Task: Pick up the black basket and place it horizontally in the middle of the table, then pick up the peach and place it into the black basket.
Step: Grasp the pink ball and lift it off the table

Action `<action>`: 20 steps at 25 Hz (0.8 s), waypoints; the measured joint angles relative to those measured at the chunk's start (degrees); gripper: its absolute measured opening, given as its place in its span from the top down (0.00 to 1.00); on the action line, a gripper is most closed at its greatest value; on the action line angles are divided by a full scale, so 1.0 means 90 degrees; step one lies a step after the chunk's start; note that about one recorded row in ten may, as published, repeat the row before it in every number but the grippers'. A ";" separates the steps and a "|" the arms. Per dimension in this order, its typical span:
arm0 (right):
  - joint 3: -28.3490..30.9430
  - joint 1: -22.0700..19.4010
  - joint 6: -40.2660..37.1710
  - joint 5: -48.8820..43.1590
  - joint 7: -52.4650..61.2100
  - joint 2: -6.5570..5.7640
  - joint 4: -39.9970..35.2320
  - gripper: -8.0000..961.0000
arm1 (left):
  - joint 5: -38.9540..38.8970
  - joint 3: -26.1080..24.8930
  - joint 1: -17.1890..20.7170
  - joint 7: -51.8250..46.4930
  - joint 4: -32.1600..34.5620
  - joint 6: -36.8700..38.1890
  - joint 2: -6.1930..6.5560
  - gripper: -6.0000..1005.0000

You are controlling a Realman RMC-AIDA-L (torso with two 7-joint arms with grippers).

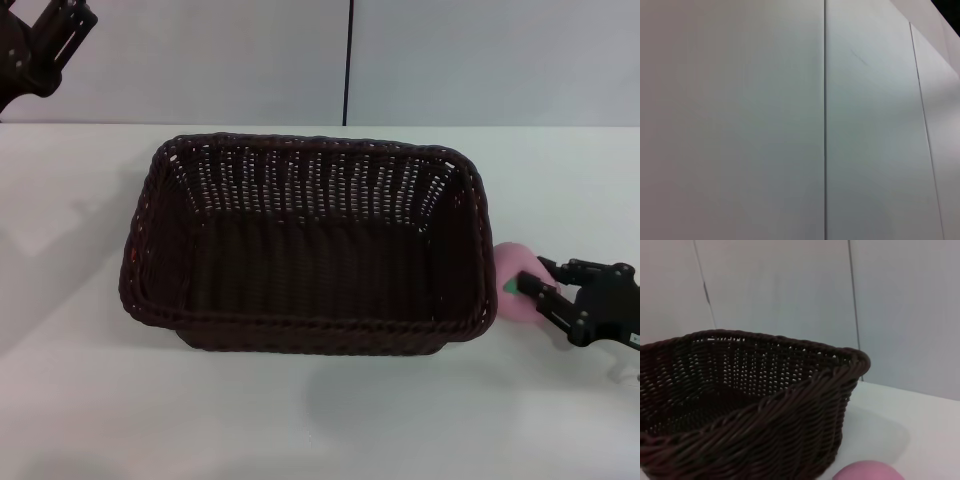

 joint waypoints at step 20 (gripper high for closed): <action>0.1815 -0.0107 -0.1222 0.0027 -0.0026 -0.0021 0.0005 0.85 | 0.0001 -0.0044 0.0119 -0.0066 -0.0088 0.0164 0.0010 0.46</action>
